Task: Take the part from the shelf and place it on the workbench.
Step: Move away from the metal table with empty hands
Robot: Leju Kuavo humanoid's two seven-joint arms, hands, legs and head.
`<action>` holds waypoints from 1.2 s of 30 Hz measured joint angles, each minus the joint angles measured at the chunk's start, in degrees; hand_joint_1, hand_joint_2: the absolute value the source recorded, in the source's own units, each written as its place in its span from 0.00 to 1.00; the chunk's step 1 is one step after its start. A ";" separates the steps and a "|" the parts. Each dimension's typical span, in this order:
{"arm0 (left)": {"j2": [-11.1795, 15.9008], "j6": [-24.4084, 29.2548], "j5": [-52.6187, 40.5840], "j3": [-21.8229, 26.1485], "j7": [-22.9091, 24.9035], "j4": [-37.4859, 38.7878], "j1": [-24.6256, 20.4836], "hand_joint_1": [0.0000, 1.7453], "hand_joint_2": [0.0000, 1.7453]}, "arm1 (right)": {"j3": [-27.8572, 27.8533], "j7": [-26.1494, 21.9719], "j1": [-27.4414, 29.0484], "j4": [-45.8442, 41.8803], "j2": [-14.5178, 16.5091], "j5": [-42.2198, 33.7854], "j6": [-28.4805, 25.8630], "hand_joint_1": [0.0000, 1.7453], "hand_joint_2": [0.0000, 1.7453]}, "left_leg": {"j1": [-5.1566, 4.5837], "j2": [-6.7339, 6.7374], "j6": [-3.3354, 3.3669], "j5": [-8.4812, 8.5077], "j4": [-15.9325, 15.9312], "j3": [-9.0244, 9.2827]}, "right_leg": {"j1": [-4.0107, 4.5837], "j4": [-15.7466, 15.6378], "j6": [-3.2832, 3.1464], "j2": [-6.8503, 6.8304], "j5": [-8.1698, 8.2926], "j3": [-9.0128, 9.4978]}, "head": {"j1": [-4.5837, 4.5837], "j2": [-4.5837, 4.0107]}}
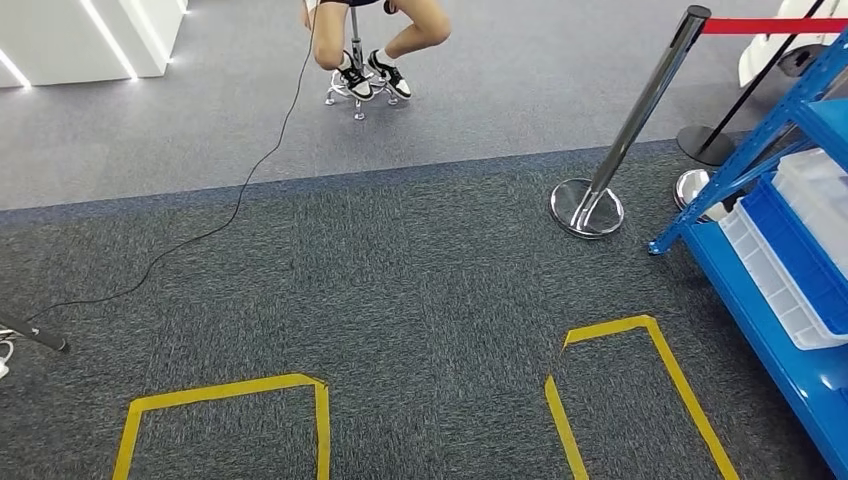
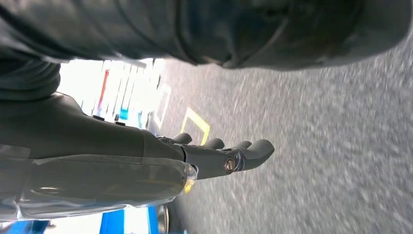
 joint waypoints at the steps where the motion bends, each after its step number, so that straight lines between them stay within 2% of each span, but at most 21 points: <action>1: 0.03 -0.14 0.09 0.20 0.09 -0.01 -0.14 0.00 0.00 | 0.00 -0.01 0.12 0.01 -0.01 0.03 0.03 0.00 0.00 | 0.01 0.75 0.24 0.05 -0.80 0.31 | 0.14 0.23 0.26 -0.72 -0.35 -0.23 | 0.06 0.00; 2: 0.04 -0.25 0.16 0.42 0.20 -0.01 -0.26 0.00 0.00 | 0.00 -0.02 0.16 0.02 -0.01 0.06 0.08 0.00 0.00 | 0.02 1.59 0.56 0.16 -1.65 0.59 | 0.34 1.40 0.47 -2.05 -1.31 -0.80 | 0.15 -0.01; 4: 0.03 -0.18 0.13 0.73 0.49 -0.02 -0.19 0.00 0.00 | 0.00 -0.10 0.08 0.02 -0.01 0.09 0.14 0.00 0.00 | -0.30 3.16 1.17 0.15 -2.44 0.73 | 0.75 7.34 0.55 -5.17 -4.92 -3.21 | 0.31 -0.01; 6: 0.03 0.09 0.03 0.86 0.72 -0.02 0.03 0.00 0.00 | 0.00 -0.25 0.06 0.02 0.00 0.08 0.14 0.00 0.00 | -0.86 4.81 1.62 -0.03 -2.20 0.60 | 0.83 14.06 0.48 -6.13 -7.67 -5.67 | 0.34 -0.01; 7: 0.03 0.21 -0.01 0.91 0.81 -0.02 0.04 0.00 0.00 | 0.00 -0.30 0.07 0.02 0.01 0.08 0.09 0.00 0.00 | -1.11 5.59 1.83 -0.19 -2.02 0.59 | 0.95 15.16 0.29 -6.29 -7.66 -5.79 | 0.33 -0.01; 9: 0.01 0.45 -0.05 0.96 0.91 -0.02 -0.20 0.00 0.00 | -0.02 -0.33 0.10 0.02 -0.01 0.07 -0.03 0.00 0.00 | -1.53 6.93 2.09 -0.50 -1.82 0.74 | 1.59 10.76 -0.55 -6.87 -5.00 -2.80 | 0.34 -0.01; 12: -0.28 0.70 -0.10 0.96 0.91 -0.01 -0.47 0.00 0.00 | -0.11 -0.33 -0.04 0.00 -0.20 0.04 -0.19 0.00 0.00 | -1.80 8.76 1.99 -0.91 -1.70 0.95 | 3.27 0.89 -2.58 -10.11 -2.37 2.71 | 0.34 -0.01; 13: -0.39 0.76 -0.10 0.96 0.91 -0.01 -0.54 0.00 0.00 | -0.19 -0.34 -0.09 -0.01 -0.27 0.01 -0.22 0.00 0.00 | -1.80 9.43 1.88 -0.99 -1.68 0.96 | 3.69 -0.13 -3.01 -10.70 -2.49 3.14 | 0.36 -0.01; 15: -0.49 0.92 -0.13 0.96 0.82 -0.02 -0.82 0.00 0.00 | -0.42 -0.37 -0.08 -0.02 -0.29 -0.03 -0.40 0.00 0.00 | -1.89 10.67 1.58 -1.08 -1.92 1.19 | 3.70 -1.05 -3.51 -9.84 -2.06 3.32 | 0.41 -0.01; 16: -0.49 1.04 -0.15 0.96 0.73 -0.03 -0.94 0.00 0.00 | -0.54 -0.38 -0.04 -0.02 -0.20 -0.04 -0.49 0.00 0.00 | -1.92 10.26 1.39 -1.41 -1.81 1.30 | 3.47 -1.75 -3.65 -9.27 -1.71 3.62 | 0.40 -0.01; 18: -0.52 1.22 -0.20 0.96 0.40 -0.05 -0.95 0.00 0.00 | -0.73 -0.40 -0.09 -0.01 -0.02 -0.04 -0.59 0.00 0.00 | -1.69 7.38 0.87 -3.80 1.31 0.13 | 2.74 -3.09 -3.94 -8.23 -0.95 4.17 | 0.40 0.00; 19: -0.56 1.27 -0.21 0.96 0.26 -0.06 -0.82 0.00 0.00 | -0.81 -0.42 -0.15 -0.02 0.06 -0.04 -0.61 0.00 0.00 | -1.31 5.57 0.51 -5.64 4.61 -1.30 | 2.60 -3.26 -3.97 -7.68 -0.76 4.20 | 0.40 -0.01; 21: -0.61 1.28 -0.23 0.96 0.07 -0.06 -0.57 0.00 0.00 | -0.96 -0.44 -0.25 -0.02 0.07 -0.04 -0.63 0.00 0.00 | -0.55 4.20 -0.25 -8.47 11.78 -4.65 | 2.32 -3.04 -4.00 -6.37 -0.66 3.97 | 0.39 -0.01; 23: -0.59 1.29 -0.25 0.96 0.01 -0.06 -0.46 0.00 0.00 | -1.07 -0.44 -0.27 -0.02 0.09 -0.04 -0.64 0.00 0.00 | 0.24 4.08 -1.14 -7.18 13.03 -5.41 | 1.85 -2.45 -3.72 -4.88 -0.84 3.82 | 0.39 -0.01; 25: -0.58 1.31 -0.26 0.96 -0.04 -0.06 -0.43 0.00 0.00 | -1.16 -0.44 -0.29 -0.02 0.14 -0.05 -0.66 0.00 0.00 | 1.21 3.08 -2.28 -2.97 7.11 -2.92 | 1.11 -1.48 -2.93 -3.35 -1.34 3.66 | 0.40 -0.01; 27: -0.68 1.29 -0.27 0.95 -0.18 -0.01 -0.36 0.00 0.00 | -1.31 -0.44 -0.46 -0.02 0.07 -0.06 -0.67 0.00 0.00 | 1.70 0.59 -2.87 -0.93 1.96 -0.86 | 0.74 0.07 -1.80 -2.00 -1.77 2.83 | 0.32 0.00; 29: -0.75 1.27 -0.28 0.94 -0.33 0.04 -0.47 0.00 0.00 | -1.41 -0.44 -0.47 -0.02 0.04 -0.06 -0.68 0.00 0.00 | 1.43 -0.39 -2.33 -1.31 1.19 -0.70 | 0.63 1.00 -0.93 -0.90 -1.64 1.74 | 0.22 0.00; 31: -0.73 1.28 -0.28 0.94 -0.39 0.03 -0.69 0.00 0.00 | -1.43 -0.44 -0.17 0.01 0.19 -0.09 -0.68 0.00 0.00 | 1.20 0.92 -1.36 -1.23 1.29 -0.83 | 0.41 1.25 -0.40 -0.53 -1.54 1.08 | 0.24 -0.01; 33: -0.72 1.28 -0.29 0.94 -0.55 0.03 -0.65 0.00 0.00 | -1.44 -0.44 -0.10 0.02 0.33 -0.11 -0.68 0.00 0.00 | 1.06 2.37 -0.47 -0.77 1.02 -1.08 | 0.52 4.03 -0.16 -2.83 -3.59 -0.25 | 0.31 -0.01; 35: -0.70 1.28 -0.31 0.94 -0.79 0.03 -0.41 0.00 0.00 | -1.45 -0.44 -0.23 0.02 0.40 -0.09 -0.68 0.00 0.00 | 0.62 3.82 0.08 -0.45 0.87 -1.60 | 0.71 10.81 -0.22 -5.57 -7.67 -3.01 | 0.36 -0.01; 36: -0.69 1.28 -0.31 0.94 -0.91 0.03 -0.32 0.00 0.00 | -1.45 -0.44 -0.27 0.02 0.40 -0.08 -0.68 0.00 0.00 | 0.33 4.60 0.24 -0.36 0.86 -1.86 | 0.82 14.20 -0.37 -6.04 -9.27 -4.29 | 0.35 0.00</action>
